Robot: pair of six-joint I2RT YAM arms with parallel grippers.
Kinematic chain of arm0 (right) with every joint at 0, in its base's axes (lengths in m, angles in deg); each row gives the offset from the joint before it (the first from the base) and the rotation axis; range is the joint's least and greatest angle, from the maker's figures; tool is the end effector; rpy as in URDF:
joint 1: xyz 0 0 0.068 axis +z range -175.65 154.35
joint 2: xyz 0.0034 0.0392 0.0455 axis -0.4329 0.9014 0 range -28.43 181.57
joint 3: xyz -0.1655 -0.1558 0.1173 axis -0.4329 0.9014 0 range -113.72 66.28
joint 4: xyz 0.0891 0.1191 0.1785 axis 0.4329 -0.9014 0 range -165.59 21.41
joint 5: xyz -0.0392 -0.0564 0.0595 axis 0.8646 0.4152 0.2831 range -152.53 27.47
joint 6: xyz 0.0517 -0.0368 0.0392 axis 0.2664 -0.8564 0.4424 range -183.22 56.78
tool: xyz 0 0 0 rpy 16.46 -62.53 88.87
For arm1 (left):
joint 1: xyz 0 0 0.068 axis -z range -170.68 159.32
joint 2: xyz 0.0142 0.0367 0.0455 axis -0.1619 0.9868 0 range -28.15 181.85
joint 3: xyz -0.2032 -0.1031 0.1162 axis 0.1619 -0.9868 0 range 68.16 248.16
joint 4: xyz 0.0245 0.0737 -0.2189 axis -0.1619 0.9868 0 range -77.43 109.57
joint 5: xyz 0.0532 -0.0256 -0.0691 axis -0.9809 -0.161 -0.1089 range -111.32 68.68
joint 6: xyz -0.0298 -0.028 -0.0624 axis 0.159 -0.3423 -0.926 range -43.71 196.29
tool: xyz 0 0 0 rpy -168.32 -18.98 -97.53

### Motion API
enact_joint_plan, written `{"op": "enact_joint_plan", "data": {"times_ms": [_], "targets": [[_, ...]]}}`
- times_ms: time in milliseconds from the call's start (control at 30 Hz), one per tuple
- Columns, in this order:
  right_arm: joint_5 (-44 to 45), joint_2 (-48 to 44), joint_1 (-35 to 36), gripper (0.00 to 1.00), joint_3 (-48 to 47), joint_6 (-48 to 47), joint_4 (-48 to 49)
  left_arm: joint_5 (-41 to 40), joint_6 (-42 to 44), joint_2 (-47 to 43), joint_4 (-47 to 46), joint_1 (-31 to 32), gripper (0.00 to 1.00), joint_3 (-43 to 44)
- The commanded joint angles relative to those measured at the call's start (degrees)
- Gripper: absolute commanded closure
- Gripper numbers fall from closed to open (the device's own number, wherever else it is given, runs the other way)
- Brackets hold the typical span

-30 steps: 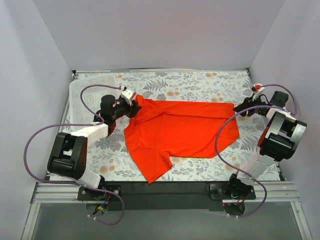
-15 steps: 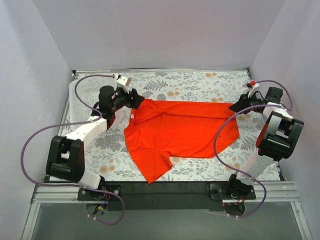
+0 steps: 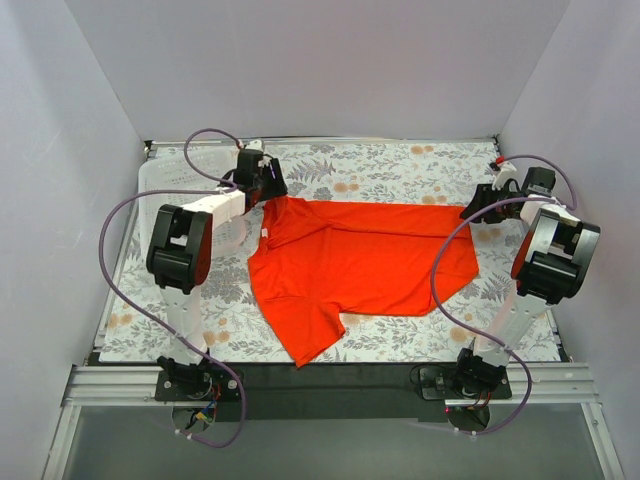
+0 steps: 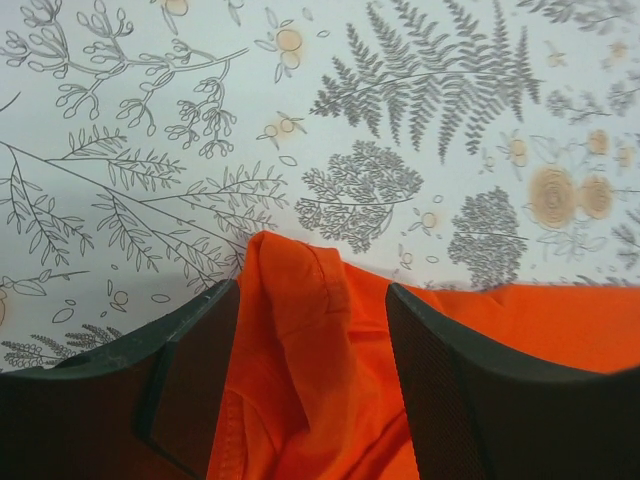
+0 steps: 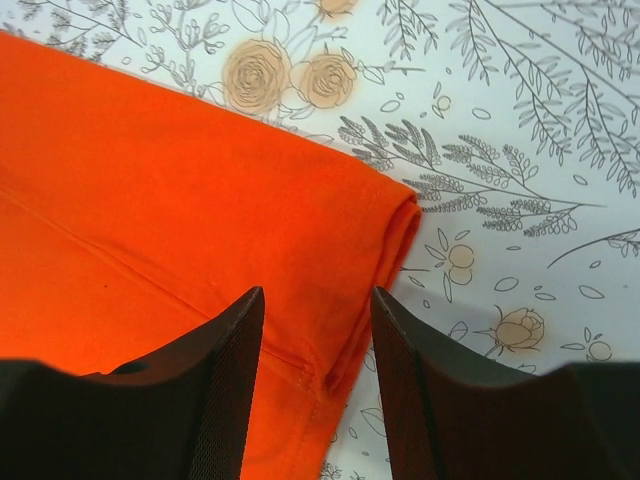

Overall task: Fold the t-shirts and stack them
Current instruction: Fold the tshirt

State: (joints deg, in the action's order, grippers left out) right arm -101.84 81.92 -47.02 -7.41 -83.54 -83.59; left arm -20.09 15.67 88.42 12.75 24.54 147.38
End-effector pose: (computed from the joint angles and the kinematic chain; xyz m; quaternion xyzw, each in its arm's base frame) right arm 0.3766 -0.1047 0.1690 -0.1023 0.8905 0.1868 0.4021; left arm 0.4286 -0.1181 0.1687 -0.3418 0.8293 -0.2792 0.3427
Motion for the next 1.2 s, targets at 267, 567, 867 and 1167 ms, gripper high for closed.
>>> {"op": "enact_joint_plan", "data": {"times_ms": [267,567,867,1167], "targets": [[3.19,1.72,-0.08,0.54,-2.51,3.00,-0.11,-18.80,5.41,3.21,8.16,6.39,0.44,7.70],[3.63,2.33,-0.08,0.54,-2.95,3.97,-0.02,-27.07,9.99,8.05,11.77,9.03,0.66,14.47],[3.54,2.42,-0.08,0.55,-3.57,4.67,-0.02,-27.78,12.98,9.72,14.14,9.82,0.66,16.66],[4.50,3.12,-0.08,0.55,-4.27,4.93,-0.02,-29.71,14.48,10.60,14.58,10.00,0.97,17.99]]}}
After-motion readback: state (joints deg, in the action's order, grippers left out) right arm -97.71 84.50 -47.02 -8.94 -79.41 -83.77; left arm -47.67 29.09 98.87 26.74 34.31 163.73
